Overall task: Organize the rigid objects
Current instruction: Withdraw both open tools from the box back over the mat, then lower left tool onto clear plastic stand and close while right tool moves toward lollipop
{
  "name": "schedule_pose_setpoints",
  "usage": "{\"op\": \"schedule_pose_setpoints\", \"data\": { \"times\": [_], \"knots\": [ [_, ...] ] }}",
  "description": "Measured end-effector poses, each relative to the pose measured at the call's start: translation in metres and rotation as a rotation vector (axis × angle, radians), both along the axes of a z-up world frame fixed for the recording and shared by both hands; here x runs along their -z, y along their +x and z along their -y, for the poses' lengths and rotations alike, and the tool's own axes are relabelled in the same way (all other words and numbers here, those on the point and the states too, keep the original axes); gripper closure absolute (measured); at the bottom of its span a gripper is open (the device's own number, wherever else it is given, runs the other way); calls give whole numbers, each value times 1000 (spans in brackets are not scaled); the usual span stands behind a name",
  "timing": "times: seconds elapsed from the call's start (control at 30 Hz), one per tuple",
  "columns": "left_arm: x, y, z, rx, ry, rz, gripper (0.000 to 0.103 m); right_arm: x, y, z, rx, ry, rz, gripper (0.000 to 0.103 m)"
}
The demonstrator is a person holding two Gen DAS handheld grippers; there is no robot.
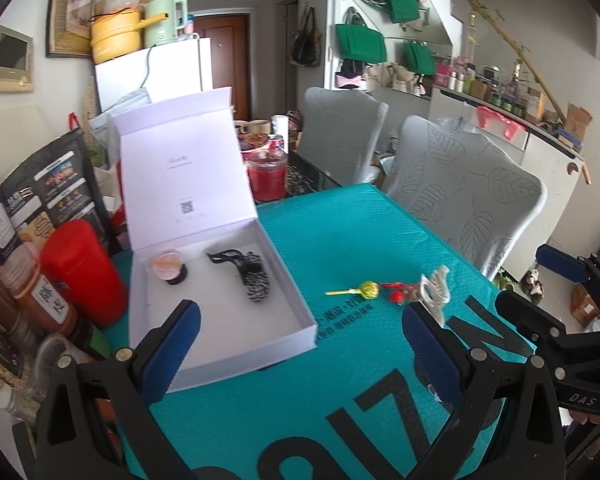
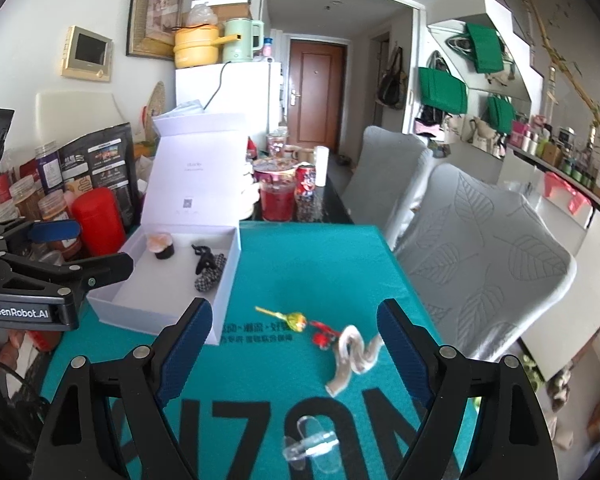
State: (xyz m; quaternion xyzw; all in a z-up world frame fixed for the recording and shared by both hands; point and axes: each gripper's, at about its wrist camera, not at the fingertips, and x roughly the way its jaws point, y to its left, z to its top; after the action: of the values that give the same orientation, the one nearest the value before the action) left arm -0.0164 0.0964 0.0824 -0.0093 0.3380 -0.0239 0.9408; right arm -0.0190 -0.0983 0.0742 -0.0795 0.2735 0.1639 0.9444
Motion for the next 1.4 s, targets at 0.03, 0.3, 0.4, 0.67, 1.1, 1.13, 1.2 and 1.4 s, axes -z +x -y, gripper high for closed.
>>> {"op": "schedule_pose_setpoints", "data": {
  "times": [0.03, 0.3, 0.4, 0.67, 1.1, 1.13, 1.2, 1.4],
  "knots": [
    [2, 0, 5, 8, -1, -3, 0, 3, -2, 6, 13, -1, -4, 18],
    [18, 0, 48, 114, -21, -33, 0, 18, -13, 48, 96, 18, -39, 18],
    [23, -1, 64, 156, -21, -40, 0, 26, -17, 64, 130, 23, -55, 18],
    [51, 5, 106, 261, -18, -117, 0, 54, -24, 102, 198, 51, -119, 18],
    [109, 17, 150, 396, -20, -247, 0, 98, -25, 140, 258, 90, -206, 18],
    [113, 19, 151, 400, -20, -253, 0, 102, -25, 142, 259, 85, -208, 18],
    [120, 20, 154, 417, -20, -264, 0, 108, -26, 142, 255, 71, -207, 18],
    [143, 24, 165, 476, -3, -295, 0, 128, -22, 145, 244, 81, -258, 18]
  ]
}}
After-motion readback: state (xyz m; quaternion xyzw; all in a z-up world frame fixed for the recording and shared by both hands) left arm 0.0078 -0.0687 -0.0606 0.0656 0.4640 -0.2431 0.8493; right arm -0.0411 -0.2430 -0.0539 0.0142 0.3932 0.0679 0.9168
